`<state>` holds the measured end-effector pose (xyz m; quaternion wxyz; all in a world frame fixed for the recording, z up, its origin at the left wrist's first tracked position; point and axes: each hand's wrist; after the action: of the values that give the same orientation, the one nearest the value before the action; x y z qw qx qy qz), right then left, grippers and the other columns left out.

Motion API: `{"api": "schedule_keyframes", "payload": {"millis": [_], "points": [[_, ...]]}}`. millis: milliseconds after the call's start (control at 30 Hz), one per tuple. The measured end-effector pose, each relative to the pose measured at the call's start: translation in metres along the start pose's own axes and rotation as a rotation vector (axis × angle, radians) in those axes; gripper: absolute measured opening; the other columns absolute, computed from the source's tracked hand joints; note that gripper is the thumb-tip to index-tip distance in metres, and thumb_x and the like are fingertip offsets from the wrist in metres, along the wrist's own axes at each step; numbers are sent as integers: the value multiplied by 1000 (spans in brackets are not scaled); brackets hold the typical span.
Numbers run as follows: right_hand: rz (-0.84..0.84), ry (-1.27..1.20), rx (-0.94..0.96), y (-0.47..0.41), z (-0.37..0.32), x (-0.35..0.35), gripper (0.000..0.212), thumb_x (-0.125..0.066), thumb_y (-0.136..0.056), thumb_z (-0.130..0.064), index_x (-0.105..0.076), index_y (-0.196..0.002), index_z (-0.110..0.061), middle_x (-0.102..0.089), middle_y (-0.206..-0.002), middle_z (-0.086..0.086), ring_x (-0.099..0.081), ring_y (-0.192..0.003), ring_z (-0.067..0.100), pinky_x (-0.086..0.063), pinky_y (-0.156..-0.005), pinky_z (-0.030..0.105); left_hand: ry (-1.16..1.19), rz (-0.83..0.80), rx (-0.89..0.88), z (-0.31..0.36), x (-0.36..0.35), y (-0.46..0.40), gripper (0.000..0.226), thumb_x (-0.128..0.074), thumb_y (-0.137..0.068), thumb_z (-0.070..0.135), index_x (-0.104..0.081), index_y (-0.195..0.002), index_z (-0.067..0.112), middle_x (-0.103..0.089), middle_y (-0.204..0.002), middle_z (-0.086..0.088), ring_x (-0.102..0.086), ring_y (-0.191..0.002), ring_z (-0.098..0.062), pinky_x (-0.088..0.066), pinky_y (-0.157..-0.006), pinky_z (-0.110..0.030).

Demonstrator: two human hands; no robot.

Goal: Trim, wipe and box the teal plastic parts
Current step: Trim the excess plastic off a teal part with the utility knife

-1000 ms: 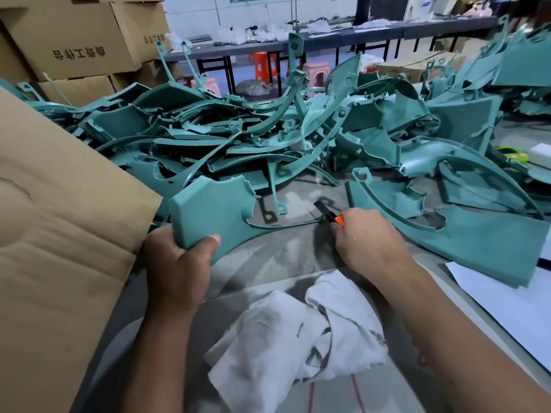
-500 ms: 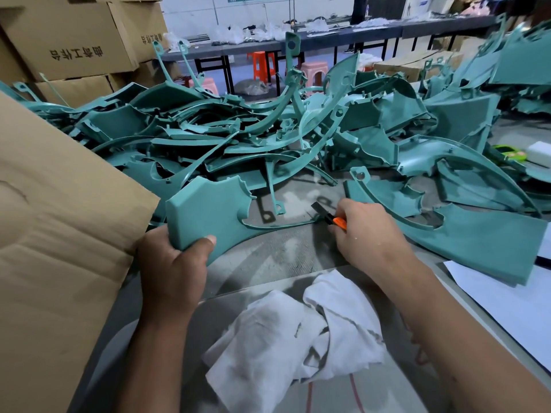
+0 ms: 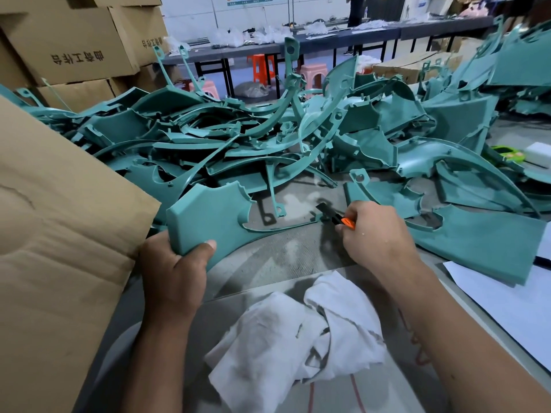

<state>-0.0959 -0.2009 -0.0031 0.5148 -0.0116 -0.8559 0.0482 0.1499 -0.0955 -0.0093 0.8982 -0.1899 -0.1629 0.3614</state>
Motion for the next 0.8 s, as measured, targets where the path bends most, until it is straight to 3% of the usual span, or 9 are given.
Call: {"api": "schedule_keyframes", "payload": {"millis": [167, 333, 500, 600, 700, 800], "points": [[-4, 9, -23, 0, -3, 1, 15, -69, -95, -34, -65, -97, -19, -67, -88, 9, -64, -84, 35, -57, -77, 42, -18, -13, -23, 5, 0, 1, 36, -69, -64, 18, -74, -73, 52, -69, -66, 29, -65, -60, 8, -48, -52, -9], [-18, 7, -45, -2, -4, -4, 16, -67, -96, -33, -64, -95, -17, -65, -86, 10, -63, -83, 35, -56, -76, 41, -28, -15, -42, 9, -1, 2, 36, -68, -65, 18, -74, -74, 53, -69, -66, 28, -64, -59, 8, -48, -53, -10], [15, 48, -149, -9, 12, 0, 29, -59, -100, -23, -44, -77, -14, -48, -72, 8, -46, -62, 24, -40, -65, 36, -19, 40, -25, 10, 8, 1, 38, -68, -66, 18, -72, -71, 56, -66, -62, 33, -62, -58, 11, -48, -53, -9], [90, 69, -57, -2, 7, -2, 21, -66, -98, -30, -52, -92, -16, -52, -74, 4, -54, -71, 32, -44, -65, 37, -34, 44, -16, 10, 6, 1, 31, -69, -65, 19, -73, -68, 50, -65, -59, 31, -60, -54, 10, -47, -50, -10], [169, 58, 112, 6, -4, -2, 24, -68, -97, -40, -54, -101, -20, -55, -77, 0, -55, -72, 28, -43, -63, 35, -46, 36, -25, 12, 4, 1, 33, -69, -65, 21, -72, -69, 54, -65, -59, 31, -59, -53, 7, -47, -50, -14], [149, 96, 240, 10, -10, -3, 14, -65, -94, -29, -57, -101, -20, -61, -88, 2, -59, -79, 28, -49, -68, 38, -42, 43, -22, 12, 4, 1, 36, -69, -65, 20, -71, -68, 56, -65, -59, 32, -60, -54, 9, -48, -50, -11]]}}
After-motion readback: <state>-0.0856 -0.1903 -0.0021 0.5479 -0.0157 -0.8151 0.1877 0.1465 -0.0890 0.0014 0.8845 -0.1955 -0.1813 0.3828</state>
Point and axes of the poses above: each hand's wrist, its own y-axis away from the middle knuckle, its own x-axis out of the back of the hand, z = x × y
